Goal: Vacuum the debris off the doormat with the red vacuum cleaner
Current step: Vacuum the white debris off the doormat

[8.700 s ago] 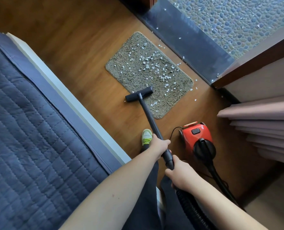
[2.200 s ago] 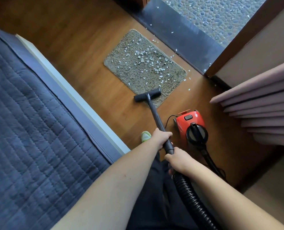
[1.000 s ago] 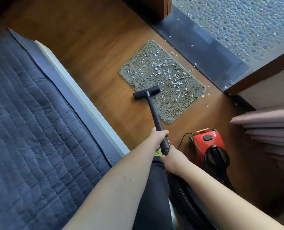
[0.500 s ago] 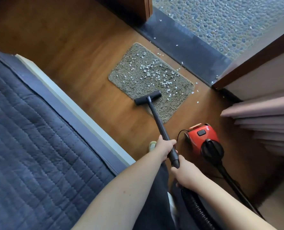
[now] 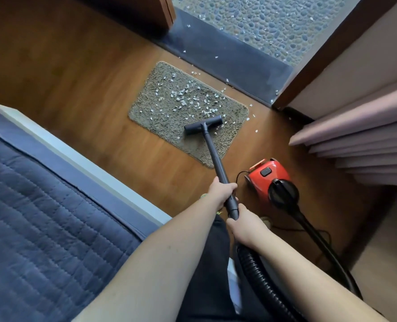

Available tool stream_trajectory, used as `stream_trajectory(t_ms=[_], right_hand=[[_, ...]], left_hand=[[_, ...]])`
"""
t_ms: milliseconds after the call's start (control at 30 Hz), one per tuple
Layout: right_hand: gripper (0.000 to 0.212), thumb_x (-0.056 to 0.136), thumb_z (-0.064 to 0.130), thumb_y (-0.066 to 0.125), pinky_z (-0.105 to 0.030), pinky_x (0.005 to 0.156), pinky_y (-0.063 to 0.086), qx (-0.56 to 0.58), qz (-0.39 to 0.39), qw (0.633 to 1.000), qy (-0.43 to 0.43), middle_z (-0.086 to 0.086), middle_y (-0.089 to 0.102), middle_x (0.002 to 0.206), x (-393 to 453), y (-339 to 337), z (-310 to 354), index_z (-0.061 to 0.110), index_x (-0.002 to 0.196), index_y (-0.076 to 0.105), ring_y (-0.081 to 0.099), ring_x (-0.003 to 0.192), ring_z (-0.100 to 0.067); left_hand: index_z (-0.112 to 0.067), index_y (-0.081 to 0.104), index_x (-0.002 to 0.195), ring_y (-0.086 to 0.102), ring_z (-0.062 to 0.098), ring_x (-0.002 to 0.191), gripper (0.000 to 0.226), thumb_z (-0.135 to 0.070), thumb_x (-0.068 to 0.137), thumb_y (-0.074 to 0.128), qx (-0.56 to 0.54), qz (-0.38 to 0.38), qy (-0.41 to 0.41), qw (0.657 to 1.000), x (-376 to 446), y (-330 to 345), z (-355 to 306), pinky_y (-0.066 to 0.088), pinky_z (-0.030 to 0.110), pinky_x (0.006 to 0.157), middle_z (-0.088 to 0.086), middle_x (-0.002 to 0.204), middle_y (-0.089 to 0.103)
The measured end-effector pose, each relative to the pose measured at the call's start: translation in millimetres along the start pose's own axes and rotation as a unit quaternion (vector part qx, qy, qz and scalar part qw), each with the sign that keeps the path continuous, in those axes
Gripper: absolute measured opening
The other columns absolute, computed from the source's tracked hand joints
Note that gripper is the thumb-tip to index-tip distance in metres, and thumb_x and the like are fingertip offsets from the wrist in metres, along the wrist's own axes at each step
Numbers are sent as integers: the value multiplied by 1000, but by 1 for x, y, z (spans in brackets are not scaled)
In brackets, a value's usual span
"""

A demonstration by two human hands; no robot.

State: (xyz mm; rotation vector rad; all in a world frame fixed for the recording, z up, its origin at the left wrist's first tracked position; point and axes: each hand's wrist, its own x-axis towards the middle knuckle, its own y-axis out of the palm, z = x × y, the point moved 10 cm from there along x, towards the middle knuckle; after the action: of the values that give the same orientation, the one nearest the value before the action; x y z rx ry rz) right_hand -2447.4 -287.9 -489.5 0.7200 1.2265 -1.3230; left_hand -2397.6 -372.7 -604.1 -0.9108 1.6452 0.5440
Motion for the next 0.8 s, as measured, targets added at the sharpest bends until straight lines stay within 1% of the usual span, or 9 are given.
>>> stream_trajectory(t_ms=[100,200,333,400,500,567,633,667,800], right_hand=[[40,94,30,48,-23,46,42,17,7,1000,-4,-8,63,98,8,-6,9,14,130,40,63,59,-16],[42,93,29,49,-22,46,42,20,15,1000,-7,-12,67,101,8,-12,7,13,131,40,63,59,-18],[45,91,26,52,-29,58,54,10,15,1000,-3,-10,65,102,2,-21,-15,14,133,40,68,70,-22],[45,89,24,52,-28,57,53,0,14,1000,1,-11,66,103,-4,-25,-31,14,132,41,69,75,-26],[41,90,20,49,-26,51,52,27,20,999,13,-14,67,102,-16,-26,-59,15,129,40,69,61,-23],[42,90,20,50,-33,61,59,21,27,999,24,-16,66,103,-25,-25,-77,16,129,38,70,68,-26],[44,89,23,51,-40,76,59,-1,24,999,26,-16,66,105,-30,-26,-93,16,131,38,70,82,-31],[45,89,23,49,-40,78,58,-2,22,999,25,-15,66,105,-32,-27,-98,17,132,38,70,83,-31],[46,92,20,47,-21,48,49,16,27,999,18,-10,66,95,-37,-28,-106,19,136,36,66,53,-16]], left_hand=[[-18,36,136,66,25,63,58,-12,86,65,9,-10,1,1000,2,-4,-14,58,31,52,13,100,59],[-10,41,130,66,24,57,52,-11,83,64,10,-11,11,1000,4,0,-20,55,30,49,17,101,60],[-17,34,116,66,26,63,42,-11,86,63,5,-10,-4,1000,-6,19,-10,60,33,57,15,97,59],[-18,32,118,65,25,62,45,-10,86,62,3,-5,-11,1000,-12,32,0,60,33,57,15,98,58],[-14,33,137,67,24,61,61,-11,84,63,8,5,-18,1000,-19,56,19,58,33,53,17,105,60],[-18,28,144,66,23,59,69,-13,86,63,3,10,-21,1000,-23,72,34,59,34,56,17,111,60],[-16,32,140,64,23,56,61,-12,87,62,-14,19,-24,999,-26,88,46,60,37,63,17,108,59],[-15,30,143,64,23,56,63,-11,88,62,-18,25,-26,999,-27,93,50,60,37,62,17,110,58],[-24,11,156,66,22,64,85,-13,90,63,-13,32,-32,999,-29,101,55,61,32,58,14,127,51]])
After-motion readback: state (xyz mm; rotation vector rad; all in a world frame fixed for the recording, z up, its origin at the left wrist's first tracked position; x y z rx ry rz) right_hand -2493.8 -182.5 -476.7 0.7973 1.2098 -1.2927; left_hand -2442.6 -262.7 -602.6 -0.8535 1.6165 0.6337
